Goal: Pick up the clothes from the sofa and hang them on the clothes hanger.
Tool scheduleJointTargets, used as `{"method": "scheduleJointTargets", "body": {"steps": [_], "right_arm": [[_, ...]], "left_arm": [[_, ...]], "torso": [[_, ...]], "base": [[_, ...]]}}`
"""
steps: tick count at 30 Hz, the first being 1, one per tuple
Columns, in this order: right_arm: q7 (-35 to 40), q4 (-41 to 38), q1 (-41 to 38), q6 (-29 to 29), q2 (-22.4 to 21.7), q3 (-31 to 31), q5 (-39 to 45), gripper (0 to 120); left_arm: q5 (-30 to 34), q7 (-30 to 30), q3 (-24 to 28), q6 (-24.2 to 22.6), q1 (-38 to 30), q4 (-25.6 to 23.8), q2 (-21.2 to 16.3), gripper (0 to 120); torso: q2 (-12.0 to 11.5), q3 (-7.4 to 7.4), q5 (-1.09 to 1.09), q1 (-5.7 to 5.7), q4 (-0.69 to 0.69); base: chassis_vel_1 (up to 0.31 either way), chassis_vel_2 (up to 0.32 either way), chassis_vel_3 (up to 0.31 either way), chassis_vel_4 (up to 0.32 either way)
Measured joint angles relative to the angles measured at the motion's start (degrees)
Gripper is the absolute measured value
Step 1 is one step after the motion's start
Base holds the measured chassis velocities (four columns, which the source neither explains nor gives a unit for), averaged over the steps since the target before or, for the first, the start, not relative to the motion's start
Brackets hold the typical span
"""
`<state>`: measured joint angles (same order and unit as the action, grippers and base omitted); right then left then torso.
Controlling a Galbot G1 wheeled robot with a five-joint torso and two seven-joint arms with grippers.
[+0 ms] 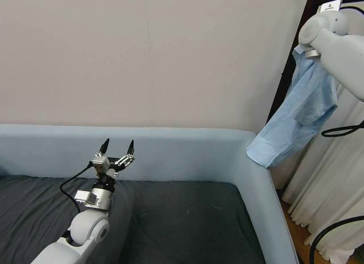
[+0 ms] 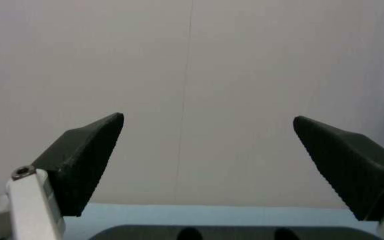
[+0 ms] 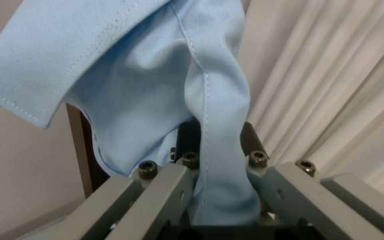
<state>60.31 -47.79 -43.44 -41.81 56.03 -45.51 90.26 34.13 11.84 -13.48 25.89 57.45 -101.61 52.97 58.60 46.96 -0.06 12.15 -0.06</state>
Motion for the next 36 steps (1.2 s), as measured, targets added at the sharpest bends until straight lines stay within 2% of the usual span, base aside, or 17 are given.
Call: {"method": "scheduleJointTargets", "body": {"steps": [16,21,25,36], "right_arm": [[0.71,2.69,0.00,0.46,2.01,1.35,-0.53,1],[3.89,6.48,-0.60,1.87,5.47,2.84,-1.01,1],[5.04,7.42,-0.60,2.38,6.42,3.20,-1.20,1],[6.80,8.15,0.26,2.74,6.97,3.85,-1.18,1]], "left_arm": [[-0.11,0.00,-0.35,0.03,0.55,-0.17,0.56,100],[-0.27,0.01,-0.43,0.03,0.58,-0.58,0.74,100],[-0.28,0.10,-0.71,0.03,0.87,-0.95,0.73,100],[-0.25,0.15,-1.72,0.10,1.95,-1.43,0.46,100]], "torso": [[0.00,0.00,0.02,0.00,-0.02],[0.00,0.00,0.00,0.00,0.00],[0.00,0.00,0.00,0.00,0.01],[0.00,0.00,0.00,0.00,-0.01]], "base": [[0.000,0.000,0.000,0.000],[0.000,0.000,0.000,0.000],[0.000,0.000,0.000,0.000],[0.000,0.000,0.000,0.000]]}}
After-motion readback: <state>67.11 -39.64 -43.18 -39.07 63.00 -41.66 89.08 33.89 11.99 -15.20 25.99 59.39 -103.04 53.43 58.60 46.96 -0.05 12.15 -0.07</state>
